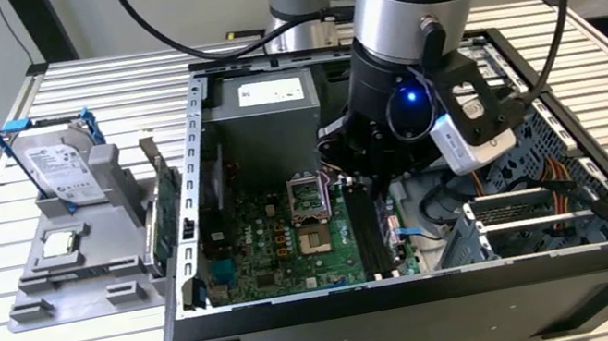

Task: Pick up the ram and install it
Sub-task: 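Insert the ram into the slot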

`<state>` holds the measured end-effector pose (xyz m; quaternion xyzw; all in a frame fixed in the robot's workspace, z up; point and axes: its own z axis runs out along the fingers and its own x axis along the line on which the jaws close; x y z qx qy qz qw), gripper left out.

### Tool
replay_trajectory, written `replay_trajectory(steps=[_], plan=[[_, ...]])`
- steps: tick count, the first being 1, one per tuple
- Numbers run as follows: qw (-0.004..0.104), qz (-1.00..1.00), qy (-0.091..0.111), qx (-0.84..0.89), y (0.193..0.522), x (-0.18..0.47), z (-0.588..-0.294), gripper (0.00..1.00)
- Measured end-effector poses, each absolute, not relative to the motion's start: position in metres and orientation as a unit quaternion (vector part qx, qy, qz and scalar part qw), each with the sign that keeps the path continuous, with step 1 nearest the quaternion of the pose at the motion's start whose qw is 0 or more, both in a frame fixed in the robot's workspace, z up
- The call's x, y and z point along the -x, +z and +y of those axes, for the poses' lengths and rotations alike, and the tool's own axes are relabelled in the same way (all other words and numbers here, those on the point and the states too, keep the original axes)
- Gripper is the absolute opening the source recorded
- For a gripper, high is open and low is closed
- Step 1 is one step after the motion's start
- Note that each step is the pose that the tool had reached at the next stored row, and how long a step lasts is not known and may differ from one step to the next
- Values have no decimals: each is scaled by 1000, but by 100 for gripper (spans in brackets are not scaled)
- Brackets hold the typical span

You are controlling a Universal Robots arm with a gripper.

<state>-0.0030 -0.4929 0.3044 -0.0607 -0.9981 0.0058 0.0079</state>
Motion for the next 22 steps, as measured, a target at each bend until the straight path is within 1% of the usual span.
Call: replay_trajectory(steps=[22], plan=[[8, -998, 6, 55, 296, -2, -492, 0]])
